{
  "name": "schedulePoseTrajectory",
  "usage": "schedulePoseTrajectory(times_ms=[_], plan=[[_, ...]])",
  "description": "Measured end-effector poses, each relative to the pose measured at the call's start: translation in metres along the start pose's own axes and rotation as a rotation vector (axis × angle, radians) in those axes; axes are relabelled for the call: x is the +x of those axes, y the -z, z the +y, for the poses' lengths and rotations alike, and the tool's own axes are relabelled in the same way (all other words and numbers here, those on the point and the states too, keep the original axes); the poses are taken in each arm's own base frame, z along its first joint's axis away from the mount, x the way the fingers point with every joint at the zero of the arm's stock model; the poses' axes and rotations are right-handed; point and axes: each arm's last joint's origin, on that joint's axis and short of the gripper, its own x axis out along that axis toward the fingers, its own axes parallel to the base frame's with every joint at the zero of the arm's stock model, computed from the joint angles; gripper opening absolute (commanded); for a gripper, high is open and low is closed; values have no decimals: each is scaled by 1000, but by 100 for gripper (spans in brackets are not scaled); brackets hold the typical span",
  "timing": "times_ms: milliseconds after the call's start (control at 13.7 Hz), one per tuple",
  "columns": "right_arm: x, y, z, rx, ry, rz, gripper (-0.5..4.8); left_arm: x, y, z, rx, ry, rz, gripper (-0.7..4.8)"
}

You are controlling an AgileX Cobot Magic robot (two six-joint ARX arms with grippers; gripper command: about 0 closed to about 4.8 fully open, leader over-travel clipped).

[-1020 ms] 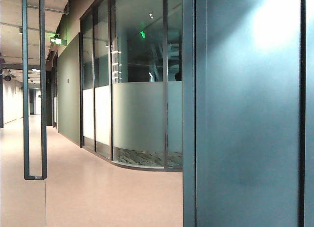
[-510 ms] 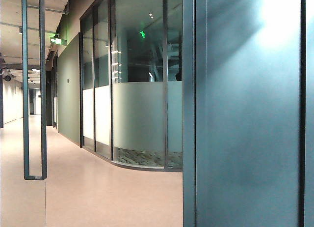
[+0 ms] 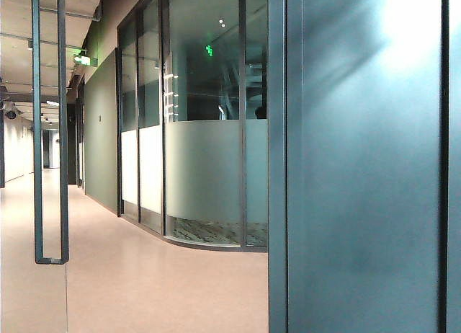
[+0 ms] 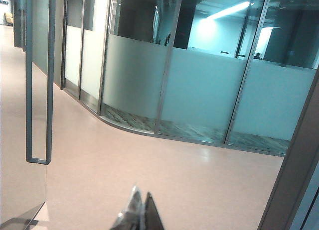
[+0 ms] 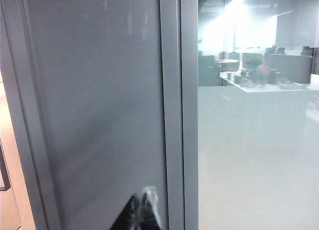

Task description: Raise the arm to find the leftmost switch on the wall and turn off the lights.

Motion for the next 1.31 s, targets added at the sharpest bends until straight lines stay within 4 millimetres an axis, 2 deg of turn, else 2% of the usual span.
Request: schedulePoseTrajectory(times_ms=[364, 437, 583, 801, 874, 1020, 1239, 1311], plan=[[0, 0, 0, 0, 0, 0, -1, 0, 0, 0, 7, -1, 1, -5], [0, 0, 0, 0, 0, 0, -1, -2, 0, 1, 81, -18, 0, -5], [0, 0, 0, 0, 0, 0, -1, -5, -1, 3, 148, -139, -28, -5], [0, 0, 0, 1, 0, 0, -1, -1, 5, 5, 116, -219, -42, -5], [0, 0, 0, 1, 0, 0, -1, 7, 18, 8, 131, -231, -9, -5], [0, 0, 0, 1, 0, 0, -1, 34, 88, 20, 128, -247, 175, -5], [0, 0, 0, 1, 1, 0, 0, 40, 148, 28, 73, -163, 79, -5], [0, 0, 0, 1, 0, 0, -1, 39, 166, 30, 56, -154, 111, -5]])
